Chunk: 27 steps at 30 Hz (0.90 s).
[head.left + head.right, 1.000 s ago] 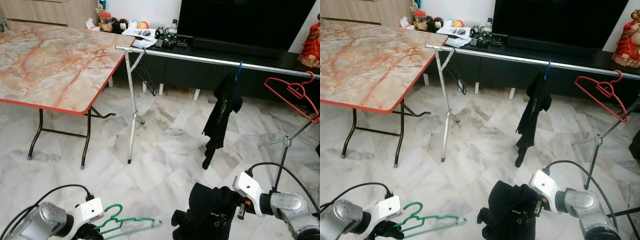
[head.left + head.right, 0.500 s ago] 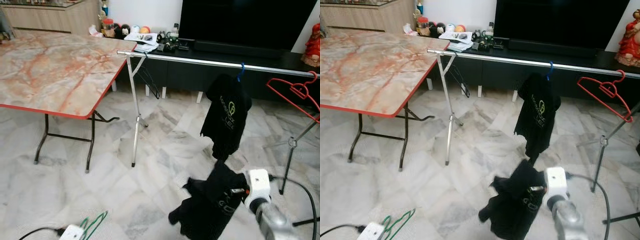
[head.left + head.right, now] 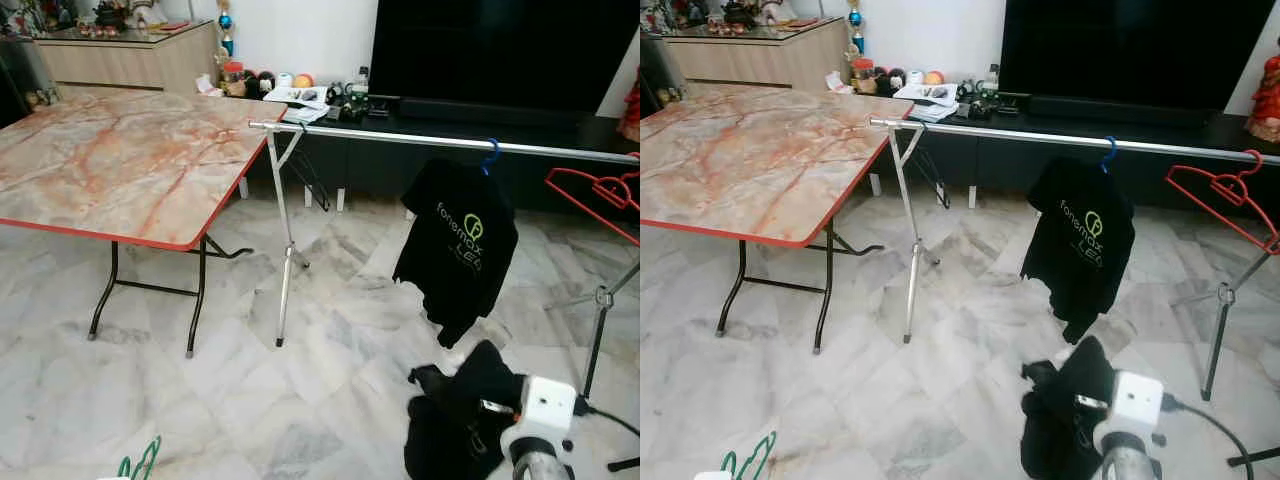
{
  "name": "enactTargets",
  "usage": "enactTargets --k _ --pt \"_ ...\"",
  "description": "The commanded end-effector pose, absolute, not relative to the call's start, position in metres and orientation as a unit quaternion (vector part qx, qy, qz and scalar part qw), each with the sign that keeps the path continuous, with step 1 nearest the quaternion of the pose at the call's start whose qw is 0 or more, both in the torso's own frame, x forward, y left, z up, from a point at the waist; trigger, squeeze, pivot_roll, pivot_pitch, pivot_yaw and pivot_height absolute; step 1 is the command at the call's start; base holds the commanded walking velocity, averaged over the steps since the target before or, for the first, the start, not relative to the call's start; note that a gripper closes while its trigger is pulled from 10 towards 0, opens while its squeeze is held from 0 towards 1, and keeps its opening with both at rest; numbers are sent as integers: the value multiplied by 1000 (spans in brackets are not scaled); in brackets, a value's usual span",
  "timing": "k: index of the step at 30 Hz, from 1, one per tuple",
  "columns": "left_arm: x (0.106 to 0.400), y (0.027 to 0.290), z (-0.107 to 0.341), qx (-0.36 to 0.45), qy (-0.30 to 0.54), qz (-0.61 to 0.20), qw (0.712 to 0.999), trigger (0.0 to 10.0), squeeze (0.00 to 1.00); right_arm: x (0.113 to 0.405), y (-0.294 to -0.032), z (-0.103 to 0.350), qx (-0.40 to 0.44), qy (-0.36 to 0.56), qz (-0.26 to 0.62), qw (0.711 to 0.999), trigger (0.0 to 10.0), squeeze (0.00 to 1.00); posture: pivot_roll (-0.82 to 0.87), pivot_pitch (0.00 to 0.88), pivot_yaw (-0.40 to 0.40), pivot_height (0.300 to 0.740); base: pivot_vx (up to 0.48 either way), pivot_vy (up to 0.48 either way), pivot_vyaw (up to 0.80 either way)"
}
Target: Hang hanger
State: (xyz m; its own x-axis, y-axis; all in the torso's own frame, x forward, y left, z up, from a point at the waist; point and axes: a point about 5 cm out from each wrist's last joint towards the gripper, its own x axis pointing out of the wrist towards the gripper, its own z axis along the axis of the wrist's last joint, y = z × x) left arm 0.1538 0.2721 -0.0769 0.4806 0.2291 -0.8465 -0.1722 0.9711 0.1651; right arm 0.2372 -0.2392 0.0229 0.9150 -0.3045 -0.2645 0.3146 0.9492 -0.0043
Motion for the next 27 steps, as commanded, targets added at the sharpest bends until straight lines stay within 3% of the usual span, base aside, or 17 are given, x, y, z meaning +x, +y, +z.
enactTargets --k 1,12,24,27 --pt "146 273 -80 24 502 124 856 10000 0 242 -242 45 26 82 -170 982 10000 0 10 0 21 740 0 0 0" --pt "128 275 -85 21 518 121 846 10000 0 212 -245 57 22 58 -183 981 10000 0 -37 36 48 740 0 0 0" --pt "140 264 -85 30 514 85 853 10000 0 207 -243 63 26 65 -182 981 10000 0 -26 100 51 740 0 0 0" --pt "138 261 -87 30 521 79 849 10000 0 208 -242 64 28 62 -180 981 10000 0 -18 107 49 740 0 430 0"
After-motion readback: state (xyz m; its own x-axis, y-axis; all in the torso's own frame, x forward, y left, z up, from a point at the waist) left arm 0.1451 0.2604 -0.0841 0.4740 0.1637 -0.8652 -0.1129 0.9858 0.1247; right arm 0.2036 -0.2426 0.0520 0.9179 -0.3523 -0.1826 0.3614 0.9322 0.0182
